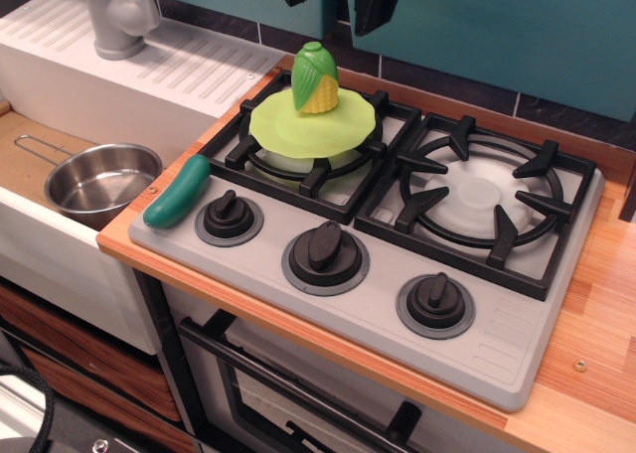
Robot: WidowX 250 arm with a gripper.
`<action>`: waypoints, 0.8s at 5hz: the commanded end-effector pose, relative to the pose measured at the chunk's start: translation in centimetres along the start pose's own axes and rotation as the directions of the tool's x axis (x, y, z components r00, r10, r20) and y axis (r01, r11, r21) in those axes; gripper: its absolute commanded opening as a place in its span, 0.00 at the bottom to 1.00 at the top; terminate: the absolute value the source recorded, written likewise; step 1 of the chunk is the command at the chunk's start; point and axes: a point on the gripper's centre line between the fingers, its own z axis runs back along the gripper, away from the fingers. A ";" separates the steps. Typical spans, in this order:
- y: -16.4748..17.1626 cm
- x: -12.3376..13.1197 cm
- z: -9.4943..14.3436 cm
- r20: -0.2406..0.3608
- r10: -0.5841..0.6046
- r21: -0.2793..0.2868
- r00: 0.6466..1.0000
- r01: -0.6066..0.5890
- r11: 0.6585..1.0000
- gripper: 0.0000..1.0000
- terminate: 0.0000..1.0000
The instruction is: Put corncob on plate and cucumber in pot or pan in sink
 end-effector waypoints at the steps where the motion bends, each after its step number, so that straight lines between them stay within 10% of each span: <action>1: -0.1 0.4 2.4 0.072 -0.004 0.017 0.997 0.003 1.000 1.00 0.00; 4: 5.2 -6.5 -0.6 0.160 0.011 0.109 0.987 -0.028 0.994 1.00 0.00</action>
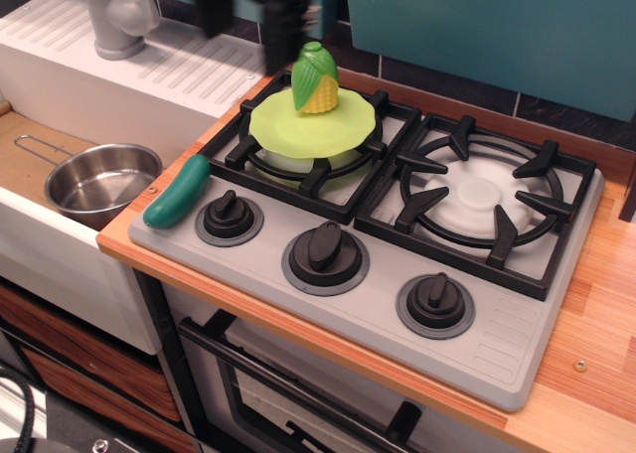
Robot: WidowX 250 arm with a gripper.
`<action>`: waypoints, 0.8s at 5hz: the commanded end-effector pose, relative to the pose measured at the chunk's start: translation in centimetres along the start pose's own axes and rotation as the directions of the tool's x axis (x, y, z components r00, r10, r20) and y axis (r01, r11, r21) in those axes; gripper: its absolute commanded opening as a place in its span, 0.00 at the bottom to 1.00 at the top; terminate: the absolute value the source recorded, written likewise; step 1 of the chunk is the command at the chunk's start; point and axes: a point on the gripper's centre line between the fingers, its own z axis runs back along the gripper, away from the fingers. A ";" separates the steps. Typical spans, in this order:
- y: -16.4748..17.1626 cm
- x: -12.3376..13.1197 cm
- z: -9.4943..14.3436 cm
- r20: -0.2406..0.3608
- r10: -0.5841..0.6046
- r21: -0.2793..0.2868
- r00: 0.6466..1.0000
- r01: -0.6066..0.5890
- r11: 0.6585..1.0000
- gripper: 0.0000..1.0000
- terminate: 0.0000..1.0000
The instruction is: Put corncob on plate and cucumber in pot or pan in sink
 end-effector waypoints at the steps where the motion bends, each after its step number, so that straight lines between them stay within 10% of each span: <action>1: 2.6 -2.8 -0.3 0.081 0.083 0.086 0.993 -0.090 0.992 1.00 0.00; 4: 4.2 -5.3 -3.3 0.059 0.154 0.046 0.986 -0.157 0.987 1.00 0.00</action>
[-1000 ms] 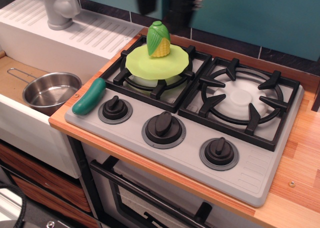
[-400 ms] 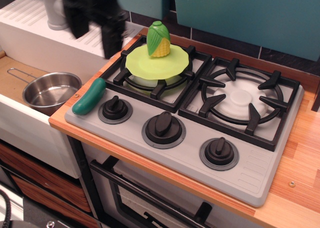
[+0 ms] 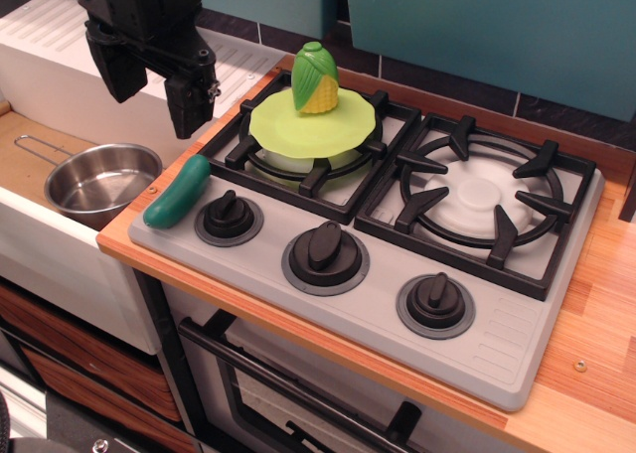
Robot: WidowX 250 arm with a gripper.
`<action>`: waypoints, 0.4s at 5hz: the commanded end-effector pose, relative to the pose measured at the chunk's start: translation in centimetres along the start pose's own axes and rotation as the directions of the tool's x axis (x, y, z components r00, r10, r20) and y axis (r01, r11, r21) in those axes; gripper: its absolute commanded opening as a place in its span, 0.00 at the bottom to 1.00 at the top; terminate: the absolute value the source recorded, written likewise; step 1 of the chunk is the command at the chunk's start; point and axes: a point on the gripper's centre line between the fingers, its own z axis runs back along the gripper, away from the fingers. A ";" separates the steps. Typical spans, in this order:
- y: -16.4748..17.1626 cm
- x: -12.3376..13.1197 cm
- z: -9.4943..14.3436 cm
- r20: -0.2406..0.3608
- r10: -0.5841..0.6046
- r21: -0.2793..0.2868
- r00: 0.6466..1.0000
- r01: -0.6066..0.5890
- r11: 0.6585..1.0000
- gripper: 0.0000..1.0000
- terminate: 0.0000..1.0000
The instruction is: Put corncob on plate and cucumber in pot or pan in sink
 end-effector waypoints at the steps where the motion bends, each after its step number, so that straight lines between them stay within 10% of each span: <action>1: 0.0 -0.2 -0.8 0.025 0.040 -0.014 0.999 -0.039 0.999 1.00 0.00; 2: -0.2 -0.3 -1.7 0.030 0.059 -0.014 0.998 -0.059 0.998 1.00 0.00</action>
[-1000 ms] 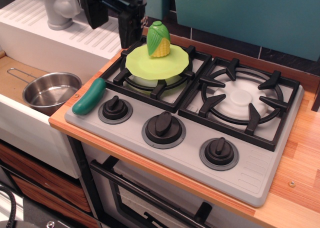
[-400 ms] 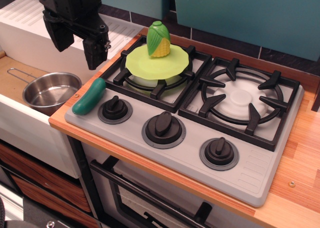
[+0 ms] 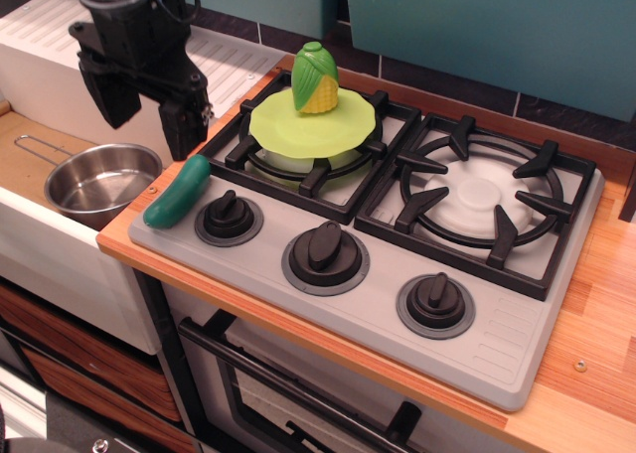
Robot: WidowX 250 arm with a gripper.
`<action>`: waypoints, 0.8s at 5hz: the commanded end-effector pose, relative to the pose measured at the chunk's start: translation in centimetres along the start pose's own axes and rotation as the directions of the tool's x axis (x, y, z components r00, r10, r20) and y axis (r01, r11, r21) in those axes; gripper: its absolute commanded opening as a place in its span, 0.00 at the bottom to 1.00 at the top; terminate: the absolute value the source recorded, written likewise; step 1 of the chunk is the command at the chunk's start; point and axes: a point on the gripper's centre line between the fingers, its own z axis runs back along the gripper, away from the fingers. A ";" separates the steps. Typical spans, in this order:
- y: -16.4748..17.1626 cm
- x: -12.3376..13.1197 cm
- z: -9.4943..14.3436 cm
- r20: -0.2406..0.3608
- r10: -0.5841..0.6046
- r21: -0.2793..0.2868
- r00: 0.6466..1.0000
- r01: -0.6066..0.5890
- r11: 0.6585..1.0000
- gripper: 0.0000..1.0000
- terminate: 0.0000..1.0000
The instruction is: Put corncob on plate and cucumber in pot or pan in sink
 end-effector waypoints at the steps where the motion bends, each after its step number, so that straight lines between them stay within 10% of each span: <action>1: -0.2 0.6 -1.6 0.050 0.022 0.012 0.999 -0.022 1.000 1.00 0.00; 4: 0.3 0.9 -4.6 0.108 -0.007 0.007 0.994 0.006 1.000 1.00 0.00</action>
